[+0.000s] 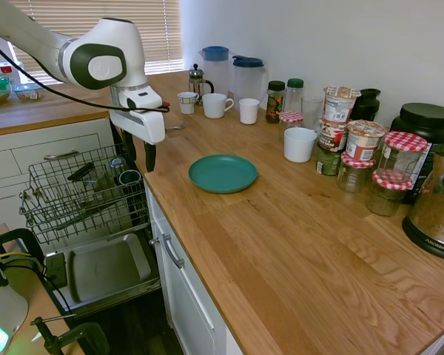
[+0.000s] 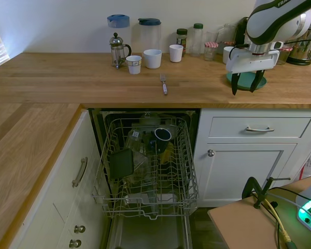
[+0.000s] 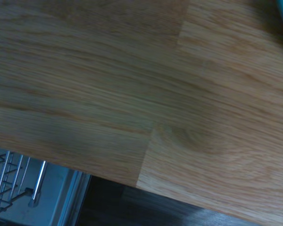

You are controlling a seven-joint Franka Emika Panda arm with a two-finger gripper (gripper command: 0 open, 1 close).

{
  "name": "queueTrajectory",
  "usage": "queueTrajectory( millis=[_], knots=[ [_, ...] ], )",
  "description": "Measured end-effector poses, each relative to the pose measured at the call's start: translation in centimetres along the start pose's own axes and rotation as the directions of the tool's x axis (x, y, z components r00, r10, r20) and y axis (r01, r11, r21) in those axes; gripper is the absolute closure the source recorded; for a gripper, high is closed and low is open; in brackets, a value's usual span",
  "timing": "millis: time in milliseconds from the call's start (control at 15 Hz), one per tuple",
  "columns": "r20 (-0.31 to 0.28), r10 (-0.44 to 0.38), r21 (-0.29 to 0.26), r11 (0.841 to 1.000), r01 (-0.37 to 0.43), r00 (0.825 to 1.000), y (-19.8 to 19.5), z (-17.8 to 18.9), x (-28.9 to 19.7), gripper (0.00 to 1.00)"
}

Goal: Put the fork in the dishwasher

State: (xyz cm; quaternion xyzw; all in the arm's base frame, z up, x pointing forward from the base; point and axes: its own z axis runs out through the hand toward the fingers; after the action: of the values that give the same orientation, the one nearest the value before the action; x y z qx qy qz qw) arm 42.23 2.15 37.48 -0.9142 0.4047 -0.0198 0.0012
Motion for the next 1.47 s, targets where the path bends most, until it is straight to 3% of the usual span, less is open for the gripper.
queueTrajectory(
  millis=[267,467,933,1467],
  knots=[
    [-0.014,0.002,0.020,1.000,-0.002,1.000,-0.5,-0.4,0.4,0.00],
    [-0.037,0.020,0.053,0.998,-0.018,0.999,-3.1,-2.2,0.8,0.00],
    [-0.021,0.140,0.143,0.980,-0.136,0.990,-16.6,-4.5,-0.4,0.00],
    [-0.012,0.153,0.179,0.973,-0.148,0.988,-28.9,-1.1,0.1,0.00]
  ],
)
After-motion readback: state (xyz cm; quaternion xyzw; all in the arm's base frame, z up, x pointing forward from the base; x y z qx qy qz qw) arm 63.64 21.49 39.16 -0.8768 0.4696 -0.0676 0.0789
